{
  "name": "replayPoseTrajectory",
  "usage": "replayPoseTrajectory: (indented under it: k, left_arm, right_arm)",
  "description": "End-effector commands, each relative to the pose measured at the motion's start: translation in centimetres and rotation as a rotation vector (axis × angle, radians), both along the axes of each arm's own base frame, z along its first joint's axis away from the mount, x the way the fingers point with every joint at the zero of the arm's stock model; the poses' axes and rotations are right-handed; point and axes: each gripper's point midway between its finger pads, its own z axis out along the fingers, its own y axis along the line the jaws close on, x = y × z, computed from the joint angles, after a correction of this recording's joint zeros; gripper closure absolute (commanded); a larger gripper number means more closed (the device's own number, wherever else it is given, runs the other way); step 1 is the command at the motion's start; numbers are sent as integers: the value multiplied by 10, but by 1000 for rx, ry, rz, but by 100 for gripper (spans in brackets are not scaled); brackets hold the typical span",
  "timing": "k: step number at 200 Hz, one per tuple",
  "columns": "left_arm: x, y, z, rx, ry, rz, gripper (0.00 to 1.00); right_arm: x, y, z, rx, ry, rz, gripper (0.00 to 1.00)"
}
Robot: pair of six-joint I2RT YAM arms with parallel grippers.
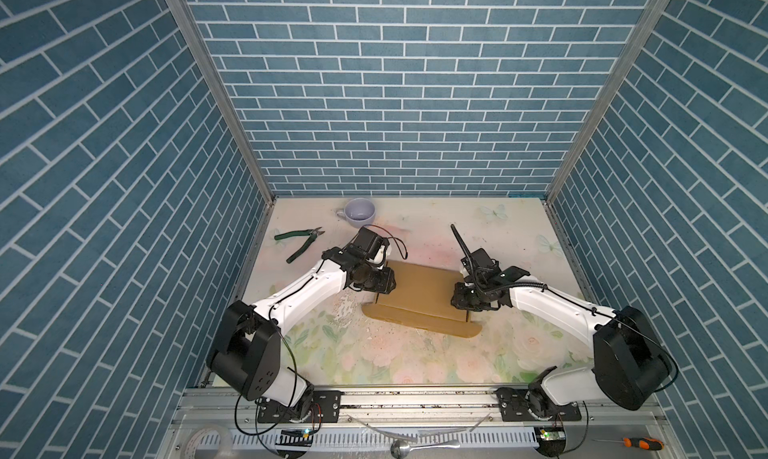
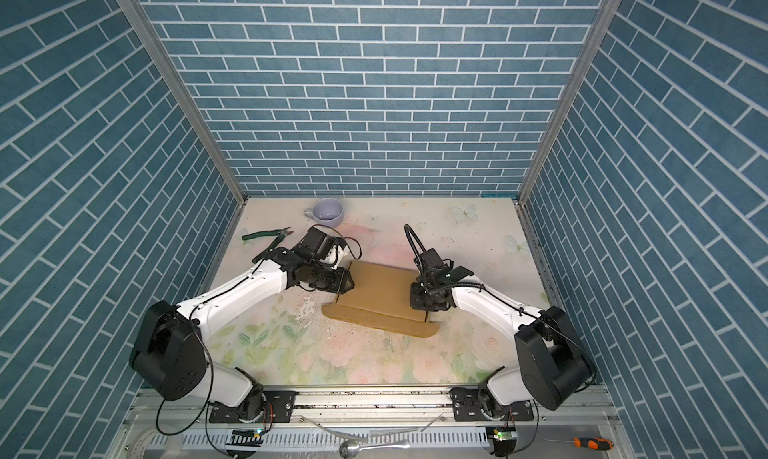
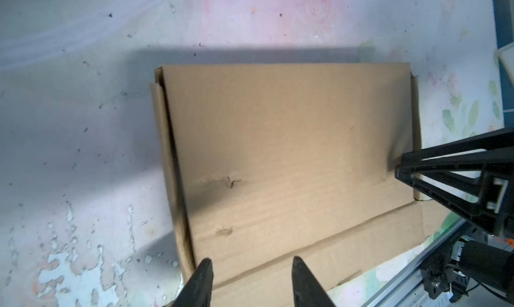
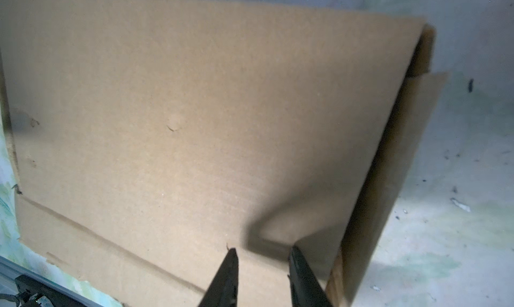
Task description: Fold the paper box
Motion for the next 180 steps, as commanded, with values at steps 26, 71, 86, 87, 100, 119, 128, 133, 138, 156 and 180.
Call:
replayPoseTrajectory:
  k: [26,71,86,87,100,119,128,133,138,156,180]
  left_arm:
    - [-15,-5,-51,-21,103,-1,58]
    - [-21,1,-63,-13,107,15,59]
    - [-25,7,-71,7,112,26,60]
    - [-25,7,-72,7,113,27,60]
    - [-27,10,-77,17,121,35,60]
    - [-24,7,-69,1,112,32,60]
    - [-21,4,-60,-16,97,29,60]
    - [-19,3,-54,-27,86,27,59]
    - [-18,2,-48,-39,77,28,58]
    - [-9,1,-26,-82,42,36,51]
    - [4,15,-13,-76,2,63,41]
  right_arm:
    - [-9,14,22,-13,-1,63,65]
    - [-24,44,-1,121,73,35,67]
    - [-28,37,-23,99,93,13,68]
    - [-28,37,-24,95,94,12,68]
    - [-28,30,-37,55,96,8,69]
    - [-25,32,-33,51,85,27,69]
    - [-22,35,-22,61,66,41,67]
    - [-20,34,-16,60,54,44,65]
    - [-18,31,-10,59,43,45,64]
    - [-13,14,8,48,28,21,56]
    - [-7,-23,19,24,20,-70,45]
